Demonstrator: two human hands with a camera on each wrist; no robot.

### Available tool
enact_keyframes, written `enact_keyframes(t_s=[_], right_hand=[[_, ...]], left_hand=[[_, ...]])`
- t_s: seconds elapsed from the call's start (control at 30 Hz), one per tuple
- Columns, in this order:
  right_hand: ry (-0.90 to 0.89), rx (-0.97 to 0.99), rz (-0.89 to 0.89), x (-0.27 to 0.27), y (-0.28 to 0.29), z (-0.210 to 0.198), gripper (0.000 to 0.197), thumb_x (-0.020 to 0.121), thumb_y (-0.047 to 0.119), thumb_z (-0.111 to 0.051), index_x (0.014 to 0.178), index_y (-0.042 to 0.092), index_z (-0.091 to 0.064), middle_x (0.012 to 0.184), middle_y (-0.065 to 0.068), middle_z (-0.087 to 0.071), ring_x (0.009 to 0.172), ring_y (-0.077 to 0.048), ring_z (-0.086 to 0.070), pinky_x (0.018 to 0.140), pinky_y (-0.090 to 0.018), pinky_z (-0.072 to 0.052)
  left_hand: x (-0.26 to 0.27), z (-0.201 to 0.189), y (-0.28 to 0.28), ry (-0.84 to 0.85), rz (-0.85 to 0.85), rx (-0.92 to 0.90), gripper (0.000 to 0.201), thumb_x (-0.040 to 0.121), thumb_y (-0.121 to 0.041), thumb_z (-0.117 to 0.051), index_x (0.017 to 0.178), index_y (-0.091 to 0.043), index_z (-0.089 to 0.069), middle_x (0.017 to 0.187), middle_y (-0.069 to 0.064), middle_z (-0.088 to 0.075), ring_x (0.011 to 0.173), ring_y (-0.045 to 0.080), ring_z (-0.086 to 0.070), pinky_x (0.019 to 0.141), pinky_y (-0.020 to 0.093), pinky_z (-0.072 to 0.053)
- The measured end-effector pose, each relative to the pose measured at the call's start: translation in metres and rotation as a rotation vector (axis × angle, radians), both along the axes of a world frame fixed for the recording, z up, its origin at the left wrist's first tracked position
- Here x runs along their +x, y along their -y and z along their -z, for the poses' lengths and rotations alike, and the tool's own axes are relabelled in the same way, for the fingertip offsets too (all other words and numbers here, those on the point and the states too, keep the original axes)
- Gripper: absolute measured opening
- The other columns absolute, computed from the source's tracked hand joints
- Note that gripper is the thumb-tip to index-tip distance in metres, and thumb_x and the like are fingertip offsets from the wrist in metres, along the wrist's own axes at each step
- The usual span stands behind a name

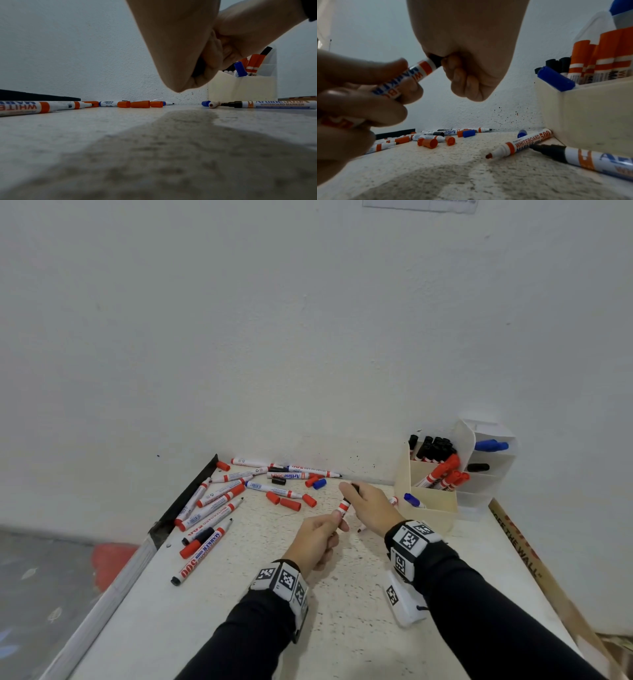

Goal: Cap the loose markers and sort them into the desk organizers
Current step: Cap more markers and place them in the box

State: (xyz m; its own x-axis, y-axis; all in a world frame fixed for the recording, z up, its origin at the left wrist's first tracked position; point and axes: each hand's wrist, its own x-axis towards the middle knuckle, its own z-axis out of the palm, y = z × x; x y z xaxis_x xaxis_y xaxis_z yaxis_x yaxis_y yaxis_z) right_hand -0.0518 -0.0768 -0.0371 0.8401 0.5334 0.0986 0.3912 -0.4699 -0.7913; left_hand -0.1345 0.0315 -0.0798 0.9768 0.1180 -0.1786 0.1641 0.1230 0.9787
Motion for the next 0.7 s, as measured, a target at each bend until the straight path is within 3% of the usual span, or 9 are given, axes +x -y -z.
enact_keyframes(t_s=[0.17,0.27,0.37,0.43,0.47,0.57,0.63,0.7], right_hand=[[0.033,-0.080,-0.014,-0.001,0.019,0.001,0.036,0.096,0.039,-0.042,0.065,0.020,-0.041,0.061,0.004,-0.042,0.057,-0.010,-0.040,0.056,-0.024,-0.031],[0.044,-0.006,0.042,0.004,0.038,0.002,0.028,0.094,0.037,-0.048,0.075,0.018,-0.053,0.066,0.003,-0.057,0.055,-0.006,-0.048,0.055,-0.019,-0.036],[0.059,0.139,0.171,0.015,0.059,-0.010,0.024,0.094,0.031,-0.049,0.086,0.011,-0.057,0.071,0.000,-0.060,0.052,-0.004,-0.053,0.052,-0.015,-0.041],[0.134,0.192,0.267,0.025,0.073,-0.023,0.023,0.094,0.029,-0.048,0.088,0.008,-0.056,0.070,-0.002,-0.057,0.057,-0.013,-0.053,0.057,-0.023,-0.045],[0.181,0.203,0.323,0.030,0.080,-0.030,0.021,0.094,0.028,-0.048,0.090,0.009,-0.055,0.072,-0.002,-0.057,0.060,-0.015,-0.053,0.060,-0.026,-0.046],[0.315,0.225,0.461,0.043,0.095,-0.051,0.019,0.095,0.024,-0.048,0.102,0.008,-0.055,0.084,-0.005,-0.060,0.072,-0.018,-0.057,0.066,-0.025,-0.048],[0.367,0.223,0.500,0.053,0.103,-0.063,0.022,0.095,0.021,-0.046,0.109,0.005,-0.054,0.088,-0.004,-0.058,0.075,-0.016,-0.055,0.067,-0.021,-0.047],[0.406,0.170,0.531,0.062,0.107,-0.072,0.021,0.096,0.018,-0.045,0.112,0.005,-0.053,0.086,-0.002,-0.055,0.072,-0.013,-0.050,0.059,-0.013,-0.037]], left_hand=[[0.002,0.002,0.005,0.015,0.038,0.119,0.032,0.096,-0.039,-0.043,0.086,-0.015,-0.064,0.057,-0.003,-0.051,0.038,0.008,-0.039,0.039,0.019,-0.031],[0.004,0.002,0.008,-0.045,0.035,0.182,0.043,0.096,-0.046,-0.038,0.091,-0.015,-0.067,0.078,0.001,-0.064,0.060,0.013,-0.052,0.060,0.023,-0.043],[0.007,0.001,0.015,-0.116,0.064,0.394,0.041,0.098,-0.044,-0.030,0.094,-0.017,-0.061,0.087,0.002,-0.054,0.069,0.010,-0.046,0.065,0.018,-0.038],[0.014,0.006,0.024,-0.094,0.087,0.585,0.033,0.099,-0.036,-0.034,0.119,-0.019,-0.054,0.103,0.000,-0.055,0.078,0.004,-0.048,0.065,0.013,-0.036],[0.019,0.009,0.029,-0.081,0.076,0.671,0.035,0.098,-0.032,-0.037,0.129,-0.019,-0.047,0.115,0.000,-0.055,0.087,0.005,-0.050,0.071,0.014,-0.040],[0.040,0.020,0.042,-0.040,0.092,0.987,0.042,0.094,-0.030,-0.039,0.136,-0.030,-0.038,0.133,0.000,-0.047,0.115,0.016,-0.045,0.098,0.033,-0.042],[0.052,0.023,0.050,-0.030,0.202,1.229,0.047,0.093,-0.032,-0.035,0.139,-0.036,-0.031,0.145,-0.001,-0.034,0.128,0.022,-0.035,0.105,0.042,-0.035],[0.059,0.020,0.053,-0.042,0.305,1.359,0.048,0.094,-0.032,-0.034,0.142,-0.035,-0.028,0.152,-0.001,-0.023,0.133,0.029,-0.028,0.108,0.048,-0.028]])
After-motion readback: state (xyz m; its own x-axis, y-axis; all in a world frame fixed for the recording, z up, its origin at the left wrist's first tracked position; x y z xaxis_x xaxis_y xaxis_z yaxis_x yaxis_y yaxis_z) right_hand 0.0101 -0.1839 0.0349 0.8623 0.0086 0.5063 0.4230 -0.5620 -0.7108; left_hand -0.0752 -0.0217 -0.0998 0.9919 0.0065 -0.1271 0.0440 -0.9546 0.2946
